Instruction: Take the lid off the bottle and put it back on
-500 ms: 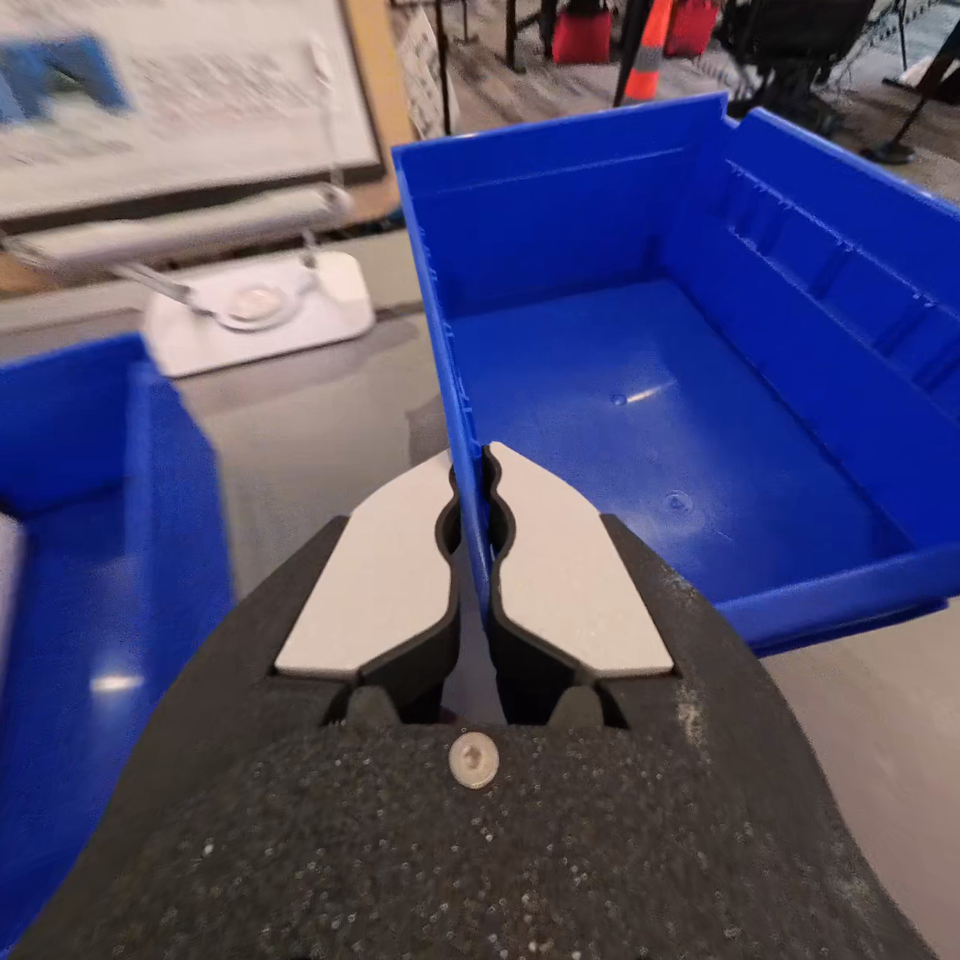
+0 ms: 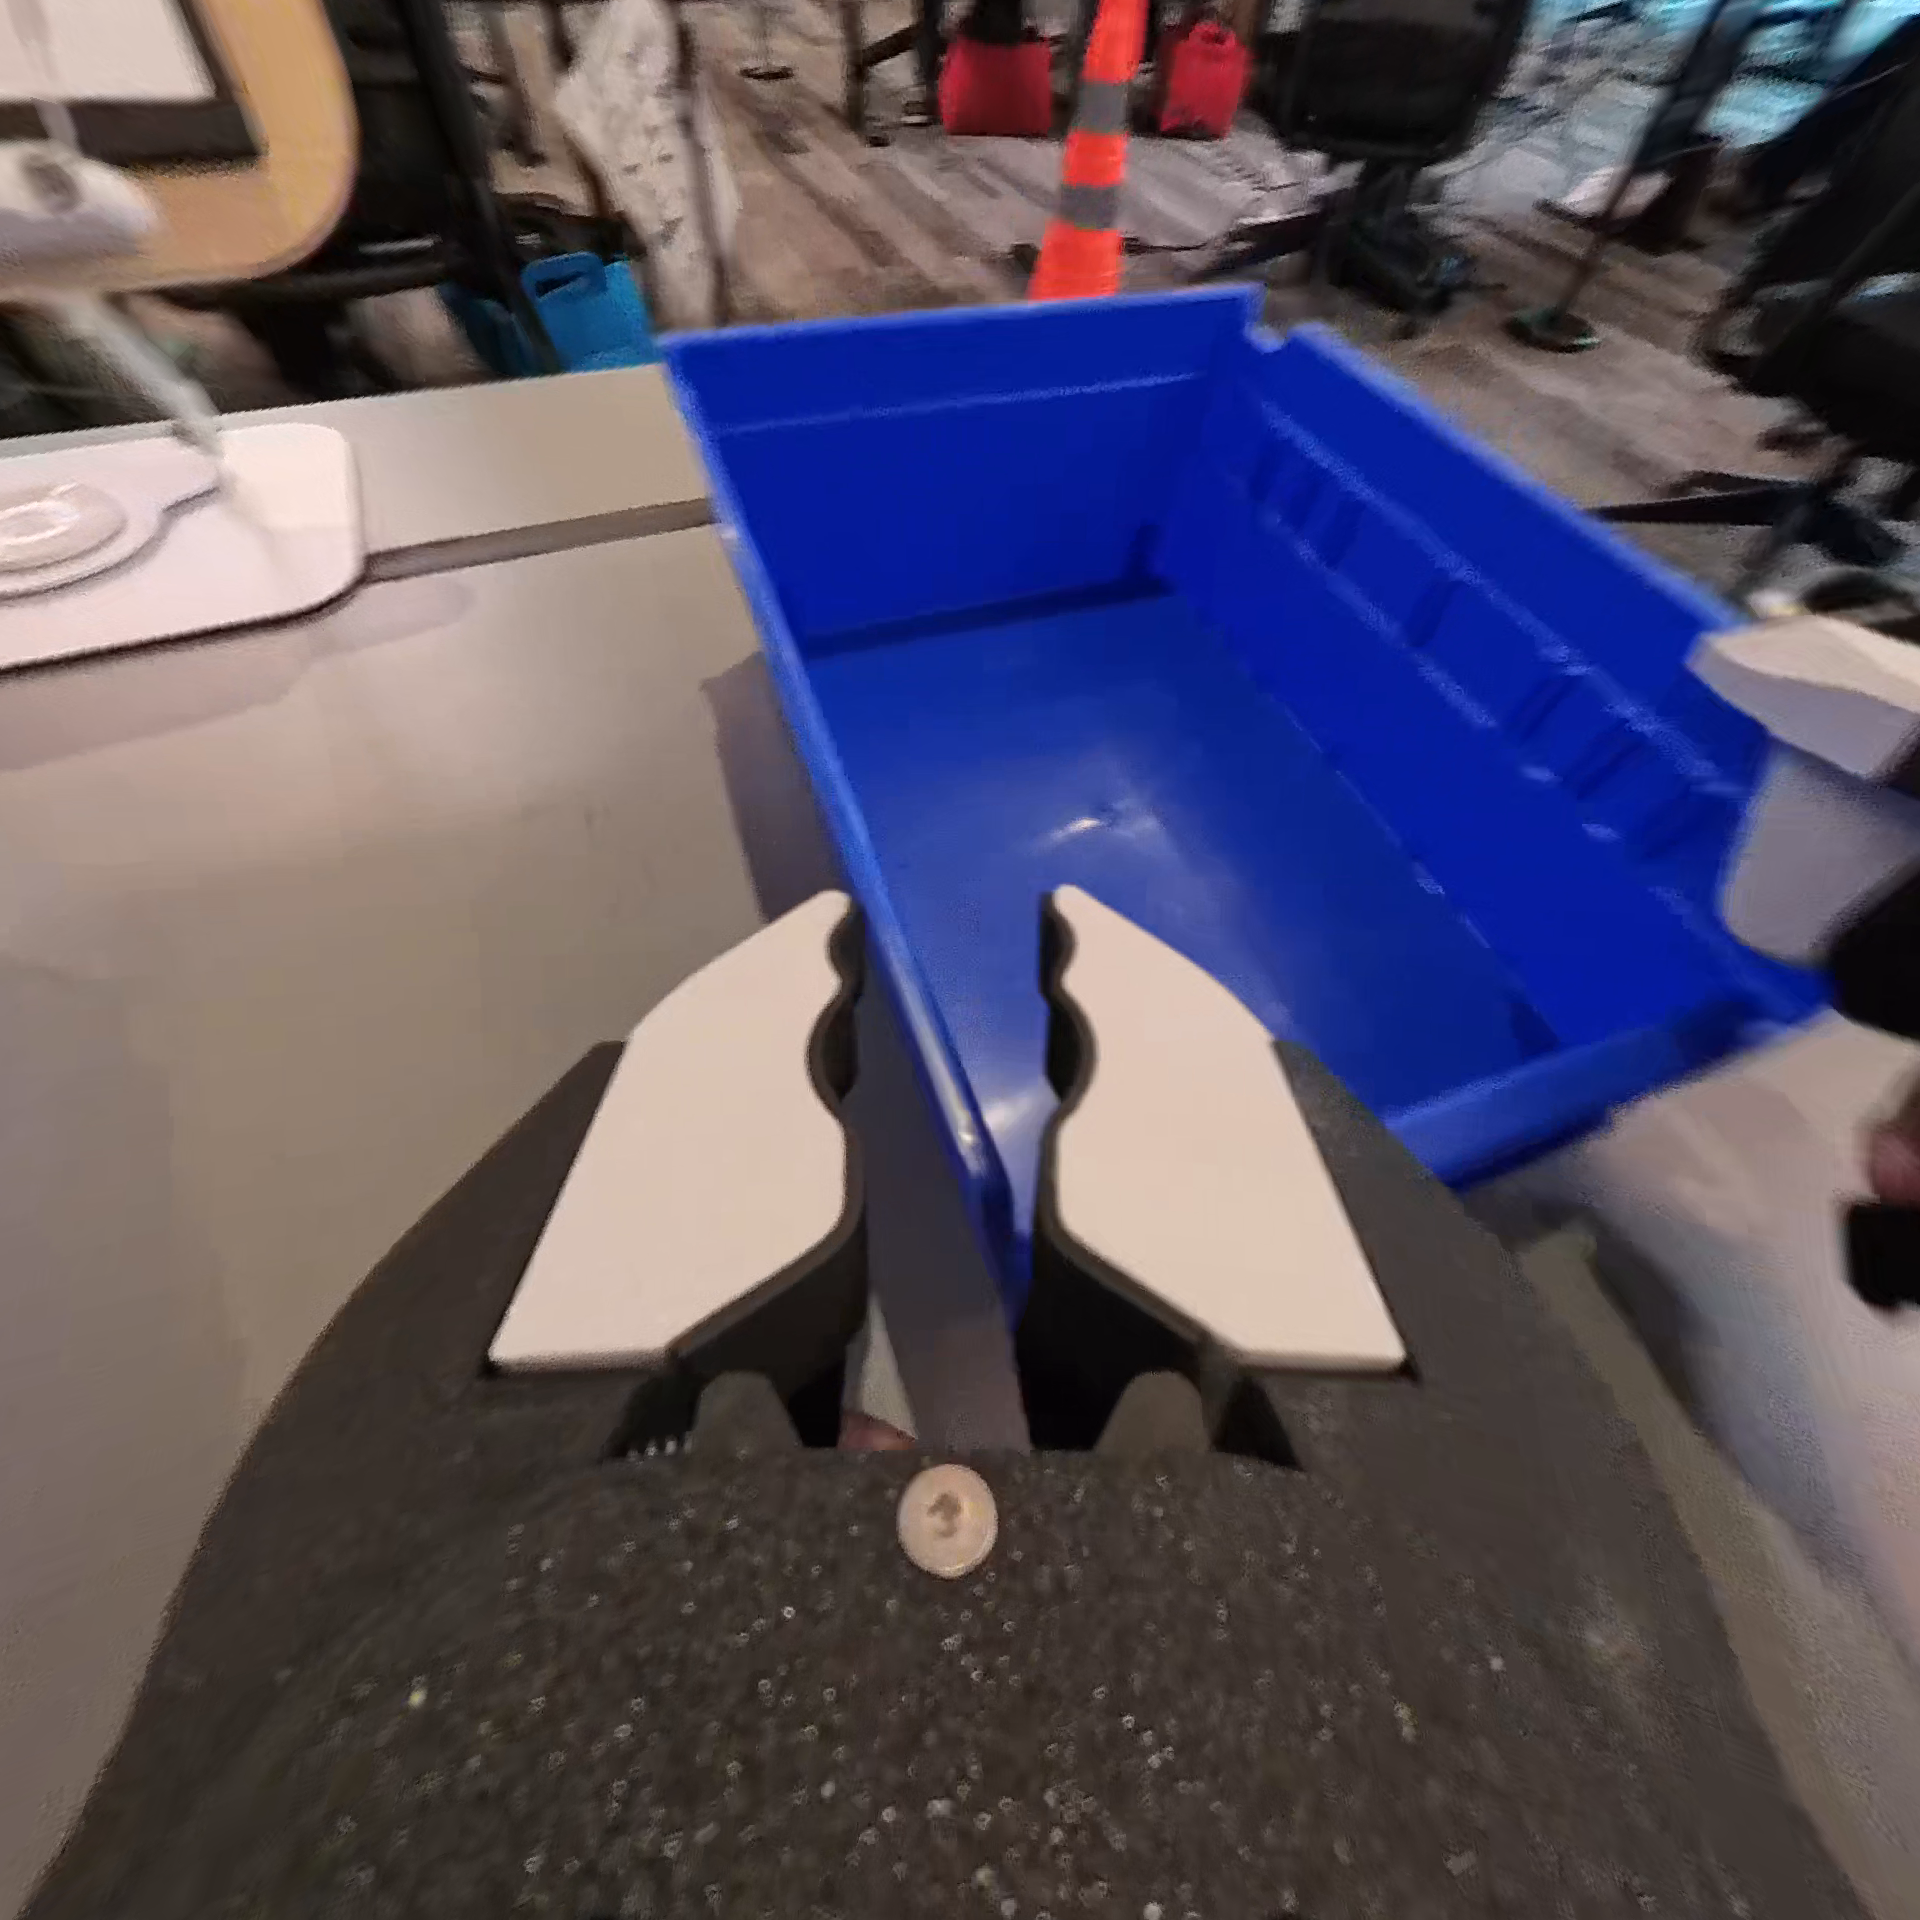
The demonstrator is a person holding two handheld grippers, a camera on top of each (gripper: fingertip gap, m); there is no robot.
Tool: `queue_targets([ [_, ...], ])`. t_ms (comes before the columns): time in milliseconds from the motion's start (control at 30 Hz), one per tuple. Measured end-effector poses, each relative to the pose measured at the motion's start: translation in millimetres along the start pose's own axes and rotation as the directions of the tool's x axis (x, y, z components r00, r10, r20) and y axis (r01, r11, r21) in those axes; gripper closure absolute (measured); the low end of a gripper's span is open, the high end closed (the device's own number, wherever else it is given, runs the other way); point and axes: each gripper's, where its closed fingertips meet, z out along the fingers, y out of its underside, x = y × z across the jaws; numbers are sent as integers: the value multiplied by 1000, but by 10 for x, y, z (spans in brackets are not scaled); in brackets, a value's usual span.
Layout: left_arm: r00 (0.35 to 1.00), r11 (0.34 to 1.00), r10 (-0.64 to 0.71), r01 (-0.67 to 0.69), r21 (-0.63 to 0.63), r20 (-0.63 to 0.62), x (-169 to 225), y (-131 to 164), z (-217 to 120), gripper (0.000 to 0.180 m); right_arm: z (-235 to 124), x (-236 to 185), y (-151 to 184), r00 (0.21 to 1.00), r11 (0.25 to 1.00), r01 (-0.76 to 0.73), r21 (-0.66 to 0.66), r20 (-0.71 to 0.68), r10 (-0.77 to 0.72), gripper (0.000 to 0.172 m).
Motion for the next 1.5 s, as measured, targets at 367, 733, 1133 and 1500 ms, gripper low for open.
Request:
queue_targets([
  [367,987,979,161,-158,130,-17,-1314,-492,-1671,125,-889,-1070,-1176,930,962,150,227,298,-215,108],
  [733,924,1000,17,-10,-21,381,-3605,685,-2338,126,-1133,-3784,-268,660,993,-76,-91,742,118,102],
  [1133,931,992,-108,124,-24,347,-3907,900,-2151,176,-746,-4502,648,882,986,132,-102,466,-70,164],
  [1500,873,976,-219,200,90,437,-5068,773,-2834,177,-989,-5777,291,880,991,132,-3,461,-116,165],
])
